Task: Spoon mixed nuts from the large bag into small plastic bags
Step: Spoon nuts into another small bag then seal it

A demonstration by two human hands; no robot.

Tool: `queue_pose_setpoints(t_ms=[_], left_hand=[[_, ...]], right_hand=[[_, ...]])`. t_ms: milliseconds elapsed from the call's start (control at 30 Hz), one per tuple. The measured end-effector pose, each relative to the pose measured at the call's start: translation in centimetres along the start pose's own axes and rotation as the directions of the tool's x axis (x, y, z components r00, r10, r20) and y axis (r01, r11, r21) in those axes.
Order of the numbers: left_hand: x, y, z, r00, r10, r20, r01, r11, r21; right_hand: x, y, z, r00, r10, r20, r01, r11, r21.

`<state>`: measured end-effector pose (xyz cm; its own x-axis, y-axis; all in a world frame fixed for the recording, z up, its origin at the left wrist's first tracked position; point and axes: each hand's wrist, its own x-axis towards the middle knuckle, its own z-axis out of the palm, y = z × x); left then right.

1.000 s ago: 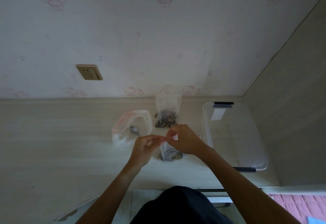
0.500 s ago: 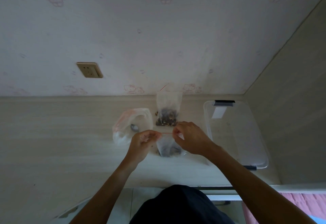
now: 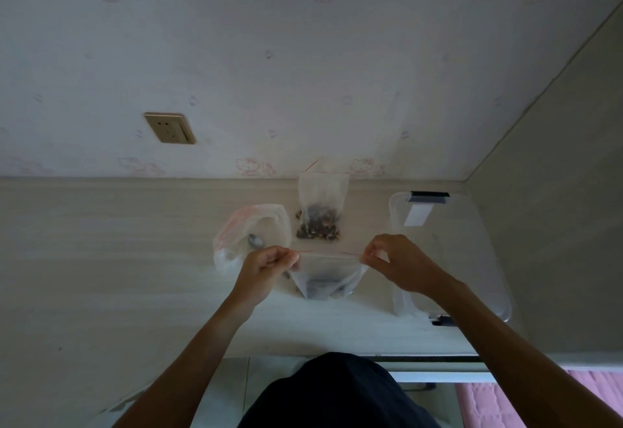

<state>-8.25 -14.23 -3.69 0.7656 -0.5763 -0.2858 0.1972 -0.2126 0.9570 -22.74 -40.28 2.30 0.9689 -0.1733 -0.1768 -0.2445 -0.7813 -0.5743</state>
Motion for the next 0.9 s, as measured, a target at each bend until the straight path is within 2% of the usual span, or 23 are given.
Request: queue_pose_setpoints(t_ms=[167, 300, 567, 667, 767, 900], left_hand=[[-0.5, -0.2, 0.1, 0.996, -0.032, 0.079, 0.03, 0.999, 0.032], [-0.4, -0.5, -0.2, 0.989, -0.079, 0.122, 0.071, 0.995, 0.074], [3.5, 0.7, -2.1, 0.997, -0.031, 0.075, 0.031, 0.999, -0.01], [6.8, 1.4, -2.1, 0.996, -0.089, -0.011, 0.088, 0.995, -0.051], [10.7, 2.0, -1.2, 0.99, -0.137, -0.035, 0.137, 0.991, 0.002], [15.0, 2.9, 1.1, 0.977, -0.198, -0.083, 0.202, 0.978, 0.052]], right_hand=[[-0.6, 1.0, -0.3, 0.996, 0.029, 0.086, -0.04, 0.991, 0.125], [-0.1, 1.6, 0.0, 0.987, 0.011, 0.158, -0.032, 0.991, 0.132], [3.2, 1.7, -1.2, 0.994, 0.073, 0.086, -0.093, 0.962, 0.256], [6.8, 1.7, -1.1, 0.99, 0.142, -0.015, -0.131, 0.943, 0.307], [11.2, 2.0, -0.7, 0.956, 0.276, -0.095, -0.227, 0.908, 0.351], [15.5, 2.3, -0.1, 0.884, 0.466, -0.022, -0.396, 0.775, 0.493]])
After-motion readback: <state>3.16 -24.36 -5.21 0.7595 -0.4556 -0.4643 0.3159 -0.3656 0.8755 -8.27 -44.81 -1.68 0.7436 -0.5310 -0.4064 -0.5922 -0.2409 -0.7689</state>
